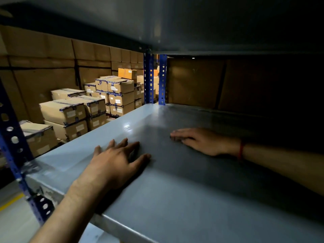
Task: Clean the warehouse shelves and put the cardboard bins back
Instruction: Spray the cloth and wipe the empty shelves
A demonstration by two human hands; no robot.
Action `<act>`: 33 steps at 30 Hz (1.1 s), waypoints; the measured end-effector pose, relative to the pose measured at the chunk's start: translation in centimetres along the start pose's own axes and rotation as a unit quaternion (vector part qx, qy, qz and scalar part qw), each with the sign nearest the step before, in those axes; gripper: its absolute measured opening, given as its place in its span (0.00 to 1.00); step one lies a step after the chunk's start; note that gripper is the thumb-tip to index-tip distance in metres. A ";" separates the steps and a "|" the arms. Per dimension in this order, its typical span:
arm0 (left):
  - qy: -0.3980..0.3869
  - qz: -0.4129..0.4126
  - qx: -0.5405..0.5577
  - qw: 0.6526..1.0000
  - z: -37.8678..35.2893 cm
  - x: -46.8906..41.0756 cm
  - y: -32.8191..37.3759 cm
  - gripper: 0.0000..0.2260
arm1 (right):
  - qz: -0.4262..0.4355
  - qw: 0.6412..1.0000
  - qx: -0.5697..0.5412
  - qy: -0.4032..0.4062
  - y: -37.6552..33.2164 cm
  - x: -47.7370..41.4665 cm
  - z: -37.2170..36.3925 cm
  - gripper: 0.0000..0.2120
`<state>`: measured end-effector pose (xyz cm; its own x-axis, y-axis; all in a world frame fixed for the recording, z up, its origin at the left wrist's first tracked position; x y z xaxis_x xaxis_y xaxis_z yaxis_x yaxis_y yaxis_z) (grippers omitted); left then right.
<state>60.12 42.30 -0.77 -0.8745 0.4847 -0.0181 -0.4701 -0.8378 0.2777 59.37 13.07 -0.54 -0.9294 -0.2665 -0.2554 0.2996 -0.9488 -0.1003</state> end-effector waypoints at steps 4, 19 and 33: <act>0.005 0.000 -0.003 1.000 0.0 0.0 0.1 0.40 | 0.061 0.996 -0.046 -0.038 1.4 2.2 1.3 0.19; 0.111 -0.054 0.020 0.992 0.3 0.6 0.5 0.30 | -0.112 0.993 -0.028 -0.013 2.2 -11.1 -1.6 0.18; 0.197 -0.042 0.115 0.973 1.5 1.0 0.5 0.19 | -0.061 0.995 -0.057 -0.049 -6.8 -22.2 -4.4 0.17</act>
<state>59.22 42.71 0.80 -0.8329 0.3771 -0.4050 -0.5429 -0.6986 0.4660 78.88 26.16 1.59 -0.9751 -0.1716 -0.1403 0.2010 -0.9513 -0.2337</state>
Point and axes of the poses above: each hand's wrist, its own x-axis away from the middle knuckle, its own z-axis out of the back of the hand, y = z × x, the point moved 2 cm from there along -x, towards the middle knuckle, and after that the axes turned 6 degrees about x, right-handed, at the moved point
